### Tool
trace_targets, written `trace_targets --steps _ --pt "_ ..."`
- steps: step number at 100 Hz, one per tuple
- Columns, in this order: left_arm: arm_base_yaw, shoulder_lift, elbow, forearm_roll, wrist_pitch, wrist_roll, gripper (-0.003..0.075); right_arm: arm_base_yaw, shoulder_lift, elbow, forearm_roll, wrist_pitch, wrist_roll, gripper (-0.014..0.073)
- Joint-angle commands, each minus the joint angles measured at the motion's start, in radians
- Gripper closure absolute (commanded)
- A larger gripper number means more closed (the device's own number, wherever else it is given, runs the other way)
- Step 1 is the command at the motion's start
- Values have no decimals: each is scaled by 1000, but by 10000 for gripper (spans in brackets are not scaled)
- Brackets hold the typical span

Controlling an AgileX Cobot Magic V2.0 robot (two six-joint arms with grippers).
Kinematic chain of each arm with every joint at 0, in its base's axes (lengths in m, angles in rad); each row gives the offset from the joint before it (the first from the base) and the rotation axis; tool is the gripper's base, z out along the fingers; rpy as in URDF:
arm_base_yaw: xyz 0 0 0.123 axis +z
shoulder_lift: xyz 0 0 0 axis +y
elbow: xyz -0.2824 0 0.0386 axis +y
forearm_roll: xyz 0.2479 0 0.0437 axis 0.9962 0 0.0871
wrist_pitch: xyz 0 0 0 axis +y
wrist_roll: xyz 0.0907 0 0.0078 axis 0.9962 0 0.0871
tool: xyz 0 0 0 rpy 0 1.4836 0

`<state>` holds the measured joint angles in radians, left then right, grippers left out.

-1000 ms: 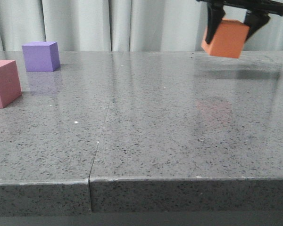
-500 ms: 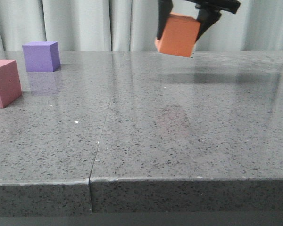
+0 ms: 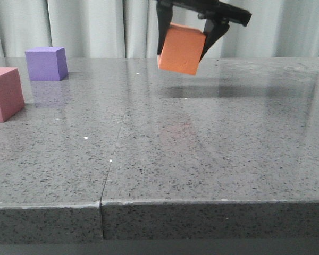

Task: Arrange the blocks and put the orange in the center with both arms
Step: 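Lift the orange cube and carry it toward the table's middle, then set the orange cube down and open the right gripper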

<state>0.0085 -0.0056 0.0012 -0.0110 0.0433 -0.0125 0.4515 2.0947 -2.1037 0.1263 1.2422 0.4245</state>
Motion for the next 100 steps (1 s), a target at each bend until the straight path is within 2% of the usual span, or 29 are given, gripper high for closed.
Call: trace_targets --steps 1,22,41,47,60,67,100 --pt "2 -28 40 -6 -81 -1 741 -2 -36 -34 17 47 4 277" --pt "2 -28 40 -6 -81 -1 741 -2 -11 -34 40 35 4 277" --pt "2 -28 40 -6 -81 -1 741 -2 -10 -34 41 14 4 237" --pt "2 -28 40 -6 -81 -1 741 -2 -10 -34 41 2 3 193" --pt "2 -28 40 -6 -81 -1 741 -2 -10 -34 42 3 3 21" --pt "2 -28 40 -6 -81 -1 741 -2 -10 -34 42 6 3 -23" --pt "2 -28 40 -6 -81 -1 741 -2 -10 -43 42 43 3 -20"
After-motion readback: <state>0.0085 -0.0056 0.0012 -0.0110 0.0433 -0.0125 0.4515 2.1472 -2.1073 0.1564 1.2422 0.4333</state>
